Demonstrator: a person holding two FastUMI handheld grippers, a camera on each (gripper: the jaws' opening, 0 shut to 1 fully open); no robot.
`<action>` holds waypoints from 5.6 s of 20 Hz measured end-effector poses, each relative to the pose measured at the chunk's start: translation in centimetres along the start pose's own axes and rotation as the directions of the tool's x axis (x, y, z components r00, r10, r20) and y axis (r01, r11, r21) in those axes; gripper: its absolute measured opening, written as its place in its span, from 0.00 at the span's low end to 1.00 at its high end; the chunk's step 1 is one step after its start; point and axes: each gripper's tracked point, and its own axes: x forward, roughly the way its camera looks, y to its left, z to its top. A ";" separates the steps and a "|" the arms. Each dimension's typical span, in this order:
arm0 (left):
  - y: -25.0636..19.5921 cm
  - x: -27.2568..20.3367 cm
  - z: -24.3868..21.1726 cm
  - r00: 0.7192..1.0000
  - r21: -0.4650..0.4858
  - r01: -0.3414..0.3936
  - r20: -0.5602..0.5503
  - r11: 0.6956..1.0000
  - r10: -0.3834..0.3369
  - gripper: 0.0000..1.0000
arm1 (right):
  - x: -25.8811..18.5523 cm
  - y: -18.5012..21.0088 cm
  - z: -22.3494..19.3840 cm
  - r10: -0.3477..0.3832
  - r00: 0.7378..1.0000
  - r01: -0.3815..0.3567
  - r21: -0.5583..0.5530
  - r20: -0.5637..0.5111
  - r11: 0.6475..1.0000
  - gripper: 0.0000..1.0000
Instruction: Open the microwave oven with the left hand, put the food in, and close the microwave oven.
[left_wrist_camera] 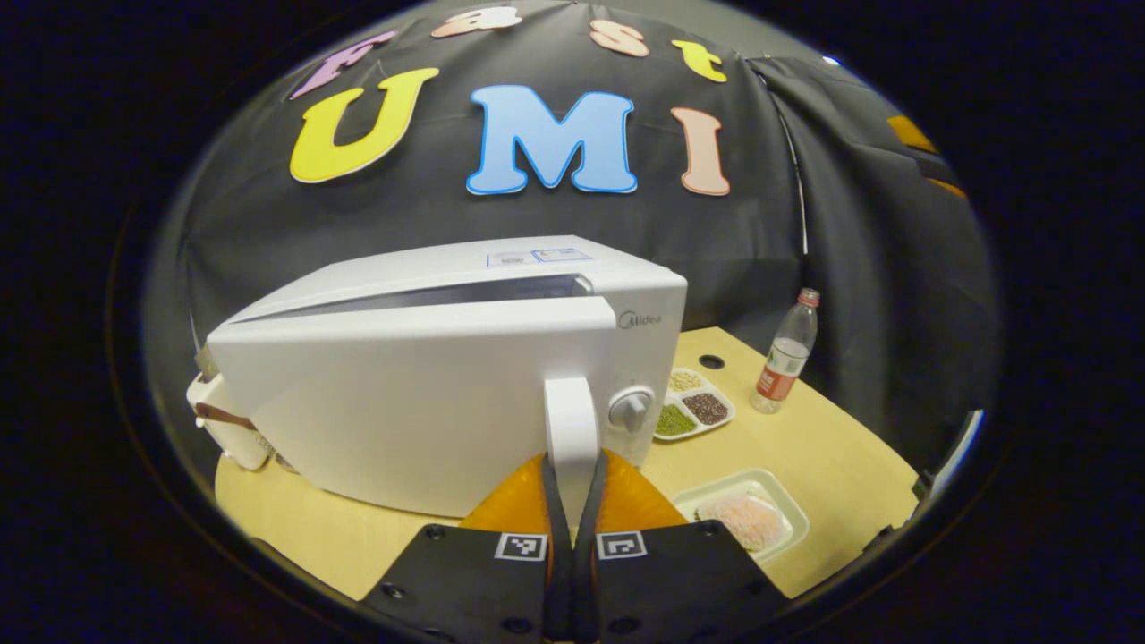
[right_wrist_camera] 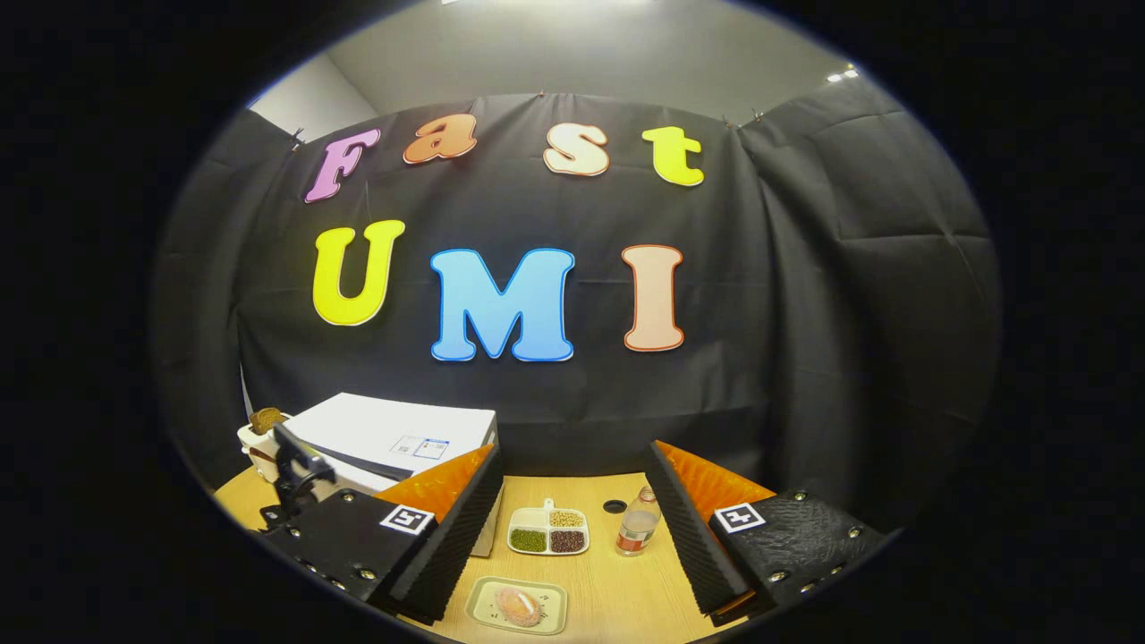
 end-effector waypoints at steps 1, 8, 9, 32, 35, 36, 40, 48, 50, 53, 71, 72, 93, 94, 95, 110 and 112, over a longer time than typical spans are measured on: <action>0.0 -0.8 -0.5 1.000 0.000 0.019 -0.011 1.000 -0.019 0.06 | 0.0 0.4 -0.4 0.008 1.000 -0.008 0.004 -0.009 1.000 0.98; 0.7 -6.3 -3.1 0.990 0.049 0.125 -0.070 0.991 -0.122 0.06 | -0.6 5.3 -1.3 0.128 0.991 -0.127 0.019 -0.027 0.992 0.98; 1.0 -7.6 -3.7 0.987 0.062 0.143 -0.082 0.988 -0.138 0.06 | -0.8 6.0 -1.6 0.143 0.989 -0.143 0.020 -0.034 0.990 0.98; 23.8 -30.7 -14.7 0.938 0.030 0.206 -0.289 0.978 -0.189 0.06 | 0.6 18.6 -18.2 0.343 0.834 -0.354 0.058 -0.433 0.933 0.99; 27.5 -31.5 -15.1 0.938 0.022 0.177 -0.307 0.984 -0.162 0.07 | 0.8 16.8 -23.4 0.310 0.789 -0.367 -0.002 -0.531 0.930 0.99; 28.9 -31.8 -15.1 0.941 0.021 0.156 -0.309 0.988 -0.142 0.07 | 0.9 16.2 -24.9 0.307 0.769 -0.374 -0.006 -0.560 0.927 0.99; 32.8 -32.5 -15.3 0.944 -0.004 0.085 -0.321 0.996 -0.082 0.07 | 1.3 13.2 -30.1 0.290 0.692 -0.374 0.015 -0.661 0.927 0.99; 36.7 -33.5 -17.2 0.929 0.051 -0.059 -0.364 0.997 0.074 0.99 | 2.2 10.0 -32.4 0.300 0.625 -0.423 0.009 -0.721 0.906 0.99; 37.0 -34.5 -17.4 0.930 0.043 -0.112 -0.348 0.993 0.120 0.99 | 2.3 9.8 -32.3 0.310 0.624 -0.439 0.007 -0.718 0.899 1.00; 37.1 -37.3 -17.0 0.926 0.022 -0.232 -0.302 0.972 0.228 0.98 | 2.2 8.7 -32.7 0.310 0.621 -0.462 -0.017 -0.720 0.887 0.99; 13.5 -42.9 13.6 0.798 -0.312 -0.328 0.413 0.891 0.439 0.96 | 3.3 6.7 -37.7 0.343 0.548 -0.430 0.095 -0.763 0.898 0.97; 12.9 -42.5 13.5 0.805 -0.309 -0.330 0.402 0.892 0.437 0.94 | 3.2 7.2 -37.9 0.356 0.541 -0.435 0.110 -0.762 0.894 0.93; 19.8 -45.7 12.8 0.775 -0.327 -0.322 0.448 0.889 0.445 0.94 | 3.0 26.8 -20.0 0.492 0.812 -0.539 -0.728 -0.314 0.424 0.65; 20.6 -46.3 12.5 0.770 -0.335 -0.332 0.444 0.882 0.459 0.96 | 3.6 28.1 -19.8 0.496 0.816 -0.518 -0.756 -0.296 0.401 0.64; 21.5 -46.8 12.1 0.764 -0.342 -0.345 0.439 0.874 0.473 0.96 | 4.3 29.2 -19.9 0.496 0.819 -0.503 -0.777 -0.289 0.378 0.64; 26.5 -53.8 7.3 0.691 -0.348 -0.554 0.313 0.756 0.651 0.96 | 20.3 37.9 -25.1 0.355 0.906 -0.313 -0.931 -0.232 0.191 0.64; 26.3 -53.6 7.4 0.698 -0.336 -0.559 0.301 0.758 0.649 0.94 | 21.9 38.4 -25.4 0.337 0.914 -0.298 -0.938 -0.226 0.177 0.66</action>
